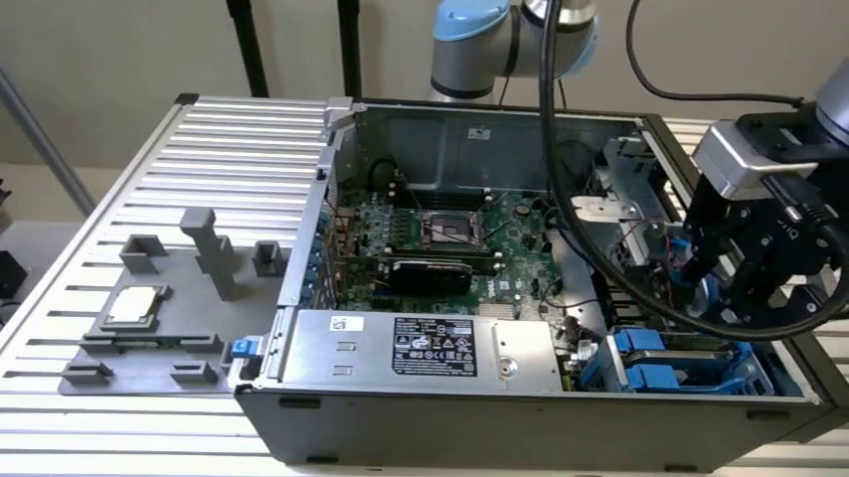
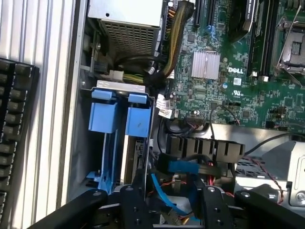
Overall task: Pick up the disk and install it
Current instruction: 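Insert the first disk wire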
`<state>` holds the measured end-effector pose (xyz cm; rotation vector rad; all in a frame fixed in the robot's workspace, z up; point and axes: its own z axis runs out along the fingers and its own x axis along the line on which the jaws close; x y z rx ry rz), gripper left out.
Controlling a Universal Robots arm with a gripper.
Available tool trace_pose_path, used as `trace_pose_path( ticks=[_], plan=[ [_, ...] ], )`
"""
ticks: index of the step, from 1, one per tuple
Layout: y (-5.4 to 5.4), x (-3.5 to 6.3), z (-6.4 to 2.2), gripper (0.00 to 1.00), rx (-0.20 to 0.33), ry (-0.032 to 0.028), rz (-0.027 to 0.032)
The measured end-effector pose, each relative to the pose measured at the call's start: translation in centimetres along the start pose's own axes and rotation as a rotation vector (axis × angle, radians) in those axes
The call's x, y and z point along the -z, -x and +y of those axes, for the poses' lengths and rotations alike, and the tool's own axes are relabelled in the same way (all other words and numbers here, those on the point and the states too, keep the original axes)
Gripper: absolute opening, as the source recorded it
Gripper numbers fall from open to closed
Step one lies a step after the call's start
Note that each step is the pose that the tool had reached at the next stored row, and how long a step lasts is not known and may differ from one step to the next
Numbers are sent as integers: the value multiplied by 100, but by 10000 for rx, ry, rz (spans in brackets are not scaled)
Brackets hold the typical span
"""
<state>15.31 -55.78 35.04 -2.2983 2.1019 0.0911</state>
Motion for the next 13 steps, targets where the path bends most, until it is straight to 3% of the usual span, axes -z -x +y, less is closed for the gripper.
trace_pose_path(
  ticks=[13],
  plan=[
    [-360, 97, 18, 100, 5, -22, -250]
  ],
)
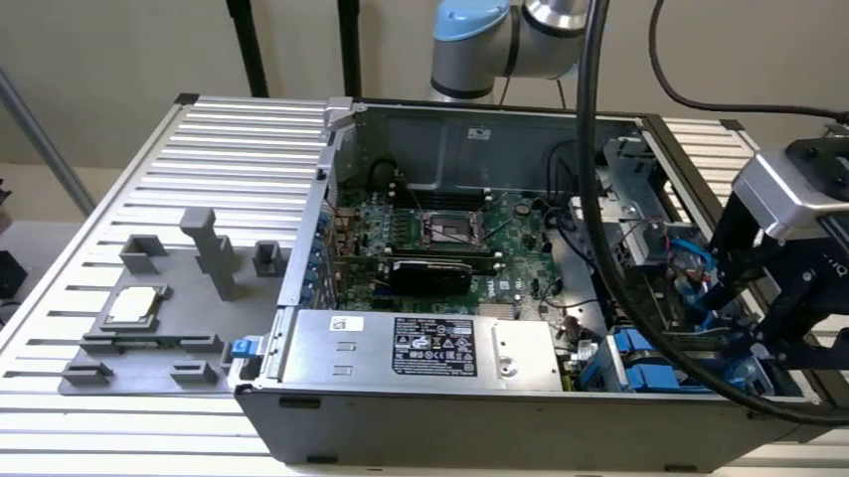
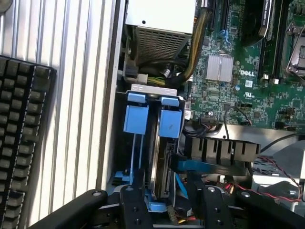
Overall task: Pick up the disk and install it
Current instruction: 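Insert the first disk wire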
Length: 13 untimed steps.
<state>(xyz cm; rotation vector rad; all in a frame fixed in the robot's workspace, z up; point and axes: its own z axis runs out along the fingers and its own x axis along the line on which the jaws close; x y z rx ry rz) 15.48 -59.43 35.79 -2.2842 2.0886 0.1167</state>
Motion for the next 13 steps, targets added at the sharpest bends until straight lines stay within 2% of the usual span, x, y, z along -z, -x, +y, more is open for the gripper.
trace_pose_path(
  ticks=[6, 13],
  plan=[
    [-57, 5, -66, 100, 39, -34, -169],
    [-61, -6, -95, 100, 324, -192, -166]
  ],
)
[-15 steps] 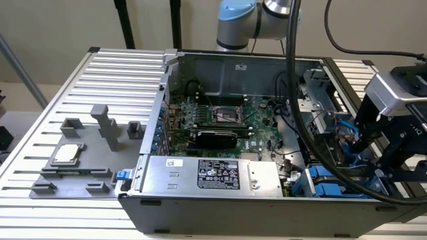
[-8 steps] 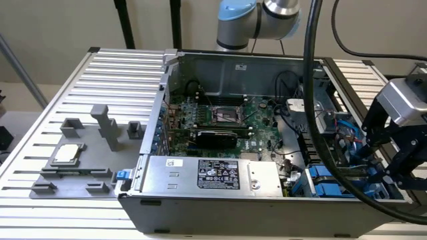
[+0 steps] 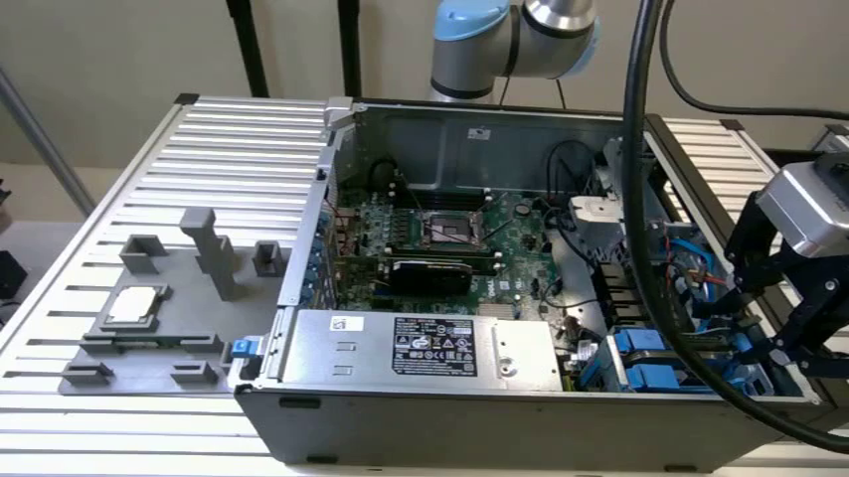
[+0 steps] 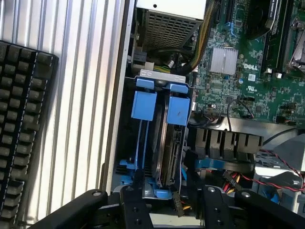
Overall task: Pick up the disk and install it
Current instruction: 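Insert the first disk wire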
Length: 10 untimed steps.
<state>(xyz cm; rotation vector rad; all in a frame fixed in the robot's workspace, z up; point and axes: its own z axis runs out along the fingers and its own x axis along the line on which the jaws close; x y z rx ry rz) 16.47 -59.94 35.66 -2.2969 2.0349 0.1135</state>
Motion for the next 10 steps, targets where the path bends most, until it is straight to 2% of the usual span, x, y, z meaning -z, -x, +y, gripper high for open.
trace_pose_path(
  ticks=[2, 10],
  plan=[
    [-2, -9, -7, 100, 95, -32, 3],
    [-12, -77, -31, 100, 350, -93, -4]
  ],
)
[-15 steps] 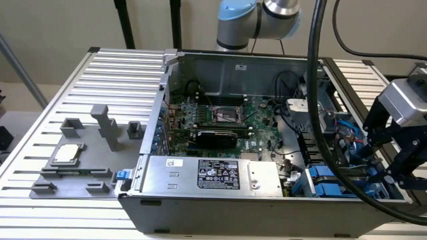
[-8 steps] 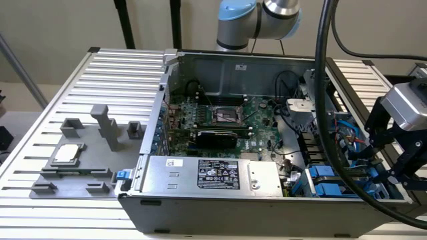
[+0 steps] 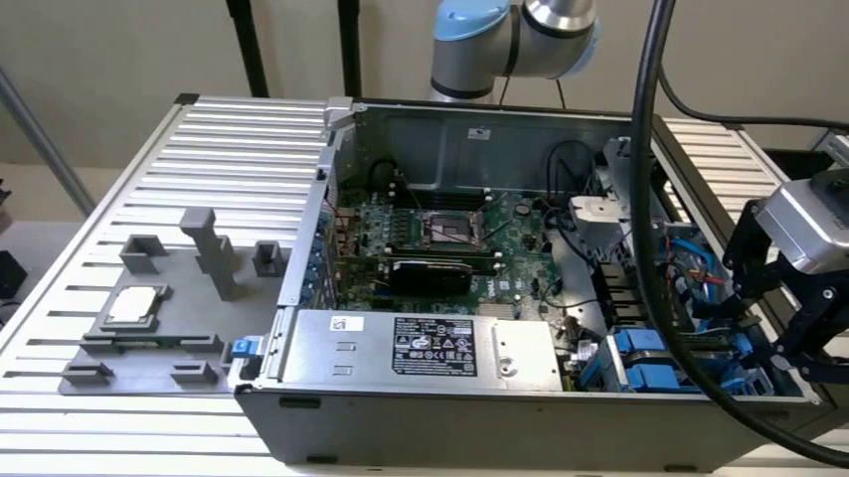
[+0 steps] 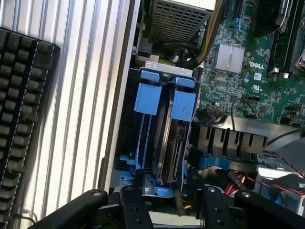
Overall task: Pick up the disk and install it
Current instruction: 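Insert the first disk wire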
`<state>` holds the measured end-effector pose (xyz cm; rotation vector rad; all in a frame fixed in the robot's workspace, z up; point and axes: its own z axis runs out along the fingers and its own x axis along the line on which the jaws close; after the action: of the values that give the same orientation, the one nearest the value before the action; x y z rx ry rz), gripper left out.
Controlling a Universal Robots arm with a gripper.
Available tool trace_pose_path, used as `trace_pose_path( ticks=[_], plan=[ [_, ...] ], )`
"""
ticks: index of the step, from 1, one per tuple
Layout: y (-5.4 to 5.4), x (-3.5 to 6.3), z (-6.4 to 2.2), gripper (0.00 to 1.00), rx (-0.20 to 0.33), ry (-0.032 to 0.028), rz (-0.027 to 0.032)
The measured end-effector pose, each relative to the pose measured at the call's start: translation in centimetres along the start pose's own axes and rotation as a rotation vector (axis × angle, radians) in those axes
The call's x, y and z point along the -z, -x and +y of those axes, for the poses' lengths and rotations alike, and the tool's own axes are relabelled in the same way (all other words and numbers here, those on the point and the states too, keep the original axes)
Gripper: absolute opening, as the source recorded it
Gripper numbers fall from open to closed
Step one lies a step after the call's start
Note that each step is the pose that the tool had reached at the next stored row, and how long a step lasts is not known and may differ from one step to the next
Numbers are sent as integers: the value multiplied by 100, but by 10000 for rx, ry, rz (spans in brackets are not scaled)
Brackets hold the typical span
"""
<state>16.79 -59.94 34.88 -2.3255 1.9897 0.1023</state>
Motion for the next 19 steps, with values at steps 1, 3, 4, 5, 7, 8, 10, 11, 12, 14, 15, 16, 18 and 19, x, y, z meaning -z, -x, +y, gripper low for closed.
trace_pose_path(
  ticks=[1, 3, 4, 5, 7, 8, 10, 11, 12, 14, 15, 16, 18, 19],
  plan=[
    [0, 0, -2, 100, 11, -4, -7],
    [-1, -1, -5, 100, 23, -5, -22],
    [-1, 0, -5, 100, 26, -6, -25],
    [-1, 3, -5, 100, 29, -6, -28],
    [1, 20, -6, 100, 33, -6, -34],
    [3, 32, -6, 100, 34, -6, -34],
    [3, 35, -7, 100, 36, -6, -38],
    [5, 36, -7, 100, 38, -6, -37],
    [6, 37, -7, 100, 39, -6, -35],
    [9, 37, -7, 100, 41, -6, -35],
    [9, 37, -7, 100, 42, -6, -35],
    [10, 37, -7, 100, 43, -6, -35],
    [10, 36, -7, 100, 45, -7, -39],
    [11, 36, -8, 100, 48, -7, -40]
  ],
)
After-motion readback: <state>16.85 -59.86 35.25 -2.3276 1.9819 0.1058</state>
